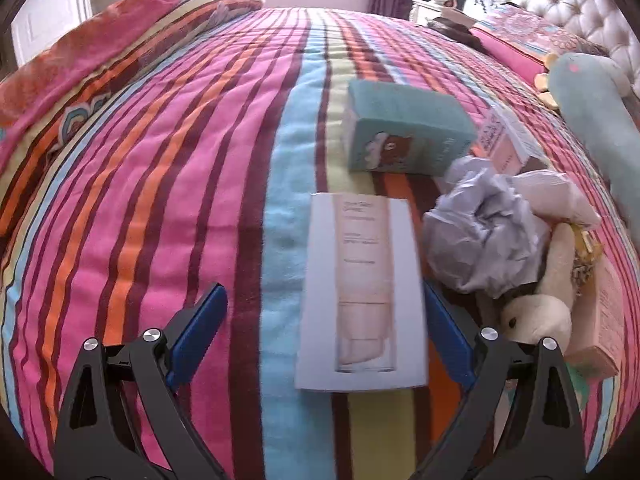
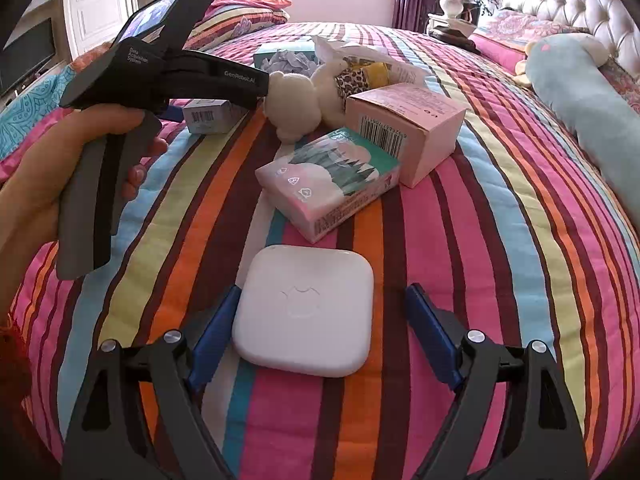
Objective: Collect trash
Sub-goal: 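Grasp the white cosmetic box with the left gripper while the right gripper grasps the white square pad, then carry both items over the wastebasket and open both grippers to drop them, then move both grippers back over the items on the bed, then grasp the green yuzhu tissue pack with the left gripper while the right gripper grasps the pink card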
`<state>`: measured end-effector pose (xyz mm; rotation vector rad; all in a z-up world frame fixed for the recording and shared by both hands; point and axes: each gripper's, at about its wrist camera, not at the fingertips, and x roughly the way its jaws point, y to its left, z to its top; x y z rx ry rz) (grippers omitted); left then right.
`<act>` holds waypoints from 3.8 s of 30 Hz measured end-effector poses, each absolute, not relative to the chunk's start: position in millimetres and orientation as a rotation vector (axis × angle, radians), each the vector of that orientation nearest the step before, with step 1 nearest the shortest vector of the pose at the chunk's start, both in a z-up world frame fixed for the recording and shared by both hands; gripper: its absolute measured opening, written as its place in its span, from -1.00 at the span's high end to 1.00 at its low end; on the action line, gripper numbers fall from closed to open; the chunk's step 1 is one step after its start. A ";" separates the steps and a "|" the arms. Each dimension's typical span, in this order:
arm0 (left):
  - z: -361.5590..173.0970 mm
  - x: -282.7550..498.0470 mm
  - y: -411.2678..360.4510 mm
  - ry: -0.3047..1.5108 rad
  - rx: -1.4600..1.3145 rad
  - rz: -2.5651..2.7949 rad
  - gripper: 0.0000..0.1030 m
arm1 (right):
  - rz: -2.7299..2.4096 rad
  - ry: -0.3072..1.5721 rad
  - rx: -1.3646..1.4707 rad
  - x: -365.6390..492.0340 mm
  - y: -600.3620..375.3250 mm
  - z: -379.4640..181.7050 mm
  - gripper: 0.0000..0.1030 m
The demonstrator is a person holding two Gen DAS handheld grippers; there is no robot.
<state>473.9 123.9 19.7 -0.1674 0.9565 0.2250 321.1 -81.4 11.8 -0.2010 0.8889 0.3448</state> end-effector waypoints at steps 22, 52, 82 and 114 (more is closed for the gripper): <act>76.4 274.7 126.8 0.809 -0.095 0.088 0.06 | 0.465 0.796 -0.061 234.9 -134.1 58.1 -0.15; -167.0 -50.2 -40.3 1.429 -0.016 -0.217 0.05 | 0.505 1.367 -0.131 30.2 -147.9 -148.1 -0.16; -94.6 -37.2 -12.2 1.263 -0.067 -0.188 -0.58 | 0.489 1.172 -0.108 30.6 -168.8 -72.0 -0.47; 35.0 358.7 7.1 0.884 -0.015 -0.266 -0.58 | 0.126 0.869 -0.013 445.9 -89.8 50.7 -0.72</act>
